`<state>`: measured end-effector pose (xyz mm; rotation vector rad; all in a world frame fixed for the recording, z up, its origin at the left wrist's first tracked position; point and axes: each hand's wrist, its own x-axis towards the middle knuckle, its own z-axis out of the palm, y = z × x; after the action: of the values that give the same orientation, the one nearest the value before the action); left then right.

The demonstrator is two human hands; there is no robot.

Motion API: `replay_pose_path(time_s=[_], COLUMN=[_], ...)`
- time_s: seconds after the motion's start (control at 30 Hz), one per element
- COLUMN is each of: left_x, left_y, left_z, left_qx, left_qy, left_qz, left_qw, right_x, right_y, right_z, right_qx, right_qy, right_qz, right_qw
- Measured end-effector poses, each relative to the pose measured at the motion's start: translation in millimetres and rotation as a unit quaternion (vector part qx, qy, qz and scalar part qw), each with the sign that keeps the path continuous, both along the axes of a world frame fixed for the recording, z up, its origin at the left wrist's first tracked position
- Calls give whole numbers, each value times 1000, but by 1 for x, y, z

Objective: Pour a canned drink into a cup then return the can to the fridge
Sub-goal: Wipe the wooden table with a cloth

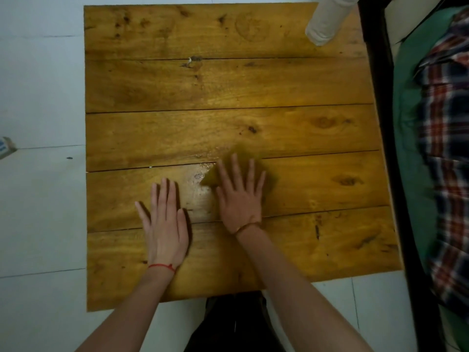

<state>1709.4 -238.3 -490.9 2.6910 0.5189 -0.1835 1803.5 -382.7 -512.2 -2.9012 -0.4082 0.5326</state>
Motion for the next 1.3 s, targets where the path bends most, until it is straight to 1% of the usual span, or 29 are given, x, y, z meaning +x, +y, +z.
replay_pose_path(time_s=[0.03, 0.1, 0.2, 0.27, 0.33, 0.4, 0.5, 0.57, 0.63, 0.7, 0.77, 0.8, 0.93, 1.03, 1.1, 1.13, 1.17, 1.2, 1.23, 1.27, 1.3], left_x=[-9, -24, -42, -52, -60, -66, -71, -71, -72, -74, -77, -78, -90, -100, -106, -109, -110, -111, -112, -111, -110], left_y=[-4, -12, -20, -25, -29, -33, -39, -42, -43, -42, -40, -39, -39, -51, -64, -70, -77, -83, -89, -94, -97], left_z=[0, 0, 0, 2, 3, 3, 2, 3, 4, 6, 8, 9, 14, 20, 25, 28, 30, 32, 33, 33, 34], left_qx=[-2, -2, -1, -4, -3, 7, 16, 16, 5, -1, -11, -14, -3, -10, -21, -26, -28, -30, -32, -38, -47], left_qy=[4, 15, 31, 33, 39, 48, 57, 54, 45, 36, 28, 26, 27, 21, 12, 7, 5, 8, 17, 32, 49], left_qz=[9, 19, 9, 2, 1, -3, -9, -4, 2, 12, 34, 44, 47, 36, 45, 58, 75, 94, 114, 138, 163], left_qw=[1000, 1000, 999, 999, 999, 999, 998, 998, 999, 999, 999, 999, 999, 999, 999, 998, 997, 995, 993, 989, 984], right_x=[-24, -62, -92, -100, -94, -76, -40, -26, -30, -54, -89, -104, -136, -138, -130, -127, -124, -123, -123, -123, -124], right_y=[4, -6, -53, -97, -137, -159, -143, -111, -73, -34, -11, -9, -55, -92, -107, -111, -114, -115, -116, -116, -115], right_z=[1, 1, 4, 5, 7, 6, 2, -1, 1, 5, 8, 8, 7, 12, 17, 22, 29, 37, 44, 50, 56], right_qx=[11, 31, 13, -24, -57, -76, -76, -70, -47, -15, 12, 22, 35, 26, 18, 32, 60, 99, 141, 172, 186], right_qy=[7, 18, 10, 5, 11, 28, 17, 10, 13, 20, 33, 34, 26, 28, 26, 23, 23, 20, 2, -19, -15], right_qz=[46, 100, 129, 89, 12, -58, -156, -178, -123, -8, 98, 133, 225, 299, 339, 334, 300, 236, 145, 35, -81], right_qw=[999, 994, 992, 996, 998, 995, 985, 981, 991, 1000, 995, 990, 973, 953, 940, 942, 952, 966, 979, 984, 979])
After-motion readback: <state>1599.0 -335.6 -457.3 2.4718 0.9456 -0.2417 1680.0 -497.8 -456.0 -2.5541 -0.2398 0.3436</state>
